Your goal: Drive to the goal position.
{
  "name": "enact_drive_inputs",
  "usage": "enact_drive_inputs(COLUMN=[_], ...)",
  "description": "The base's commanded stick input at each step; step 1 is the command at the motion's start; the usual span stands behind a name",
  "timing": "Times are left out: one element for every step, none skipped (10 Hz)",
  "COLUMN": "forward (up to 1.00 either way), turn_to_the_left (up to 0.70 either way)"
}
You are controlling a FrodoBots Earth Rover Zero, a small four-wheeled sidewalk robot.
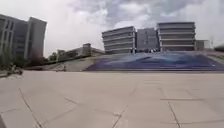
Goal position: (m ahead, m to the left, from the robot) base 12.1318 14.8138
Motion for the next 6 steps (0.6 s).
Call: enact_drive_inputs(forward=[0.7, 0.7, 0.7, 0.7, 0.7, 0.7], turn_to_the_left=[0.28, 0.32, 0.35, 0.35, 0.35, 0.35])
